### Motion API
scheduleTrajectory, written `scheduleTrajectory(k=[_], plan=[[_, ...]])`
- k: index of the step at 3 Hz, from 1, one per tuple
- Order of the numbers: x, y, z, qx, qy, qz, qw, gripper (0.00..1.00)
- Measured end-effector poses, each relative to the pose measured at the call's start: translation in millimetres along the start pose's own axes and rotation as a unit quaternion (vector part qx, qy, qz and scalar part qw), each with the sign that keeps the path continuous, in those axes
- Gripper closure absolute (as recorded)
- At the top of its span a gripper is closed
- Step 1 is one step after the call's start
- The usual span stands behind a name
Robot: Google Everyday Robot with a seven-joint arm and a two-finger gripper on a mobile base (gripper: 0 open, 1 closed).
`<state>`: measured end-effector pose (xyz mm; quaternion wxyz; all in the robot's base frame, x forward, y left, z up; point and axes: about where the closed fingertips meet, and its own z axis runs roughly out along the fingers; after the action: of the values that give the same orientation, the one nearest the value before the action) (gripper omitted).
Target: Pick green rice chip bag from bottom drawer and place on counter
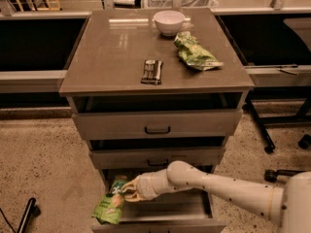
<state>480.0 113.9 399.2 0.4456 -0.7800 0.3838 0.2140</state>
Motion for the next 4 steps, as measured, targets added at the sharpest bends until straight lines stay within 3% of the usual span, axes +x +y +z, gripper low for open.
scheduleTrajectory(k=[2,3,4], plan=[[-90.1,-79.0,-100.3,0.025,0.015,-0.094,0.9951,1.0],[-144.2,-121.1,-149.9,0.026,-0.009,-0.151,0.9882,1.0],[-154.8,-117.4,-153.7,0.008,-0.022,-0.159,0.9871,1.0]])
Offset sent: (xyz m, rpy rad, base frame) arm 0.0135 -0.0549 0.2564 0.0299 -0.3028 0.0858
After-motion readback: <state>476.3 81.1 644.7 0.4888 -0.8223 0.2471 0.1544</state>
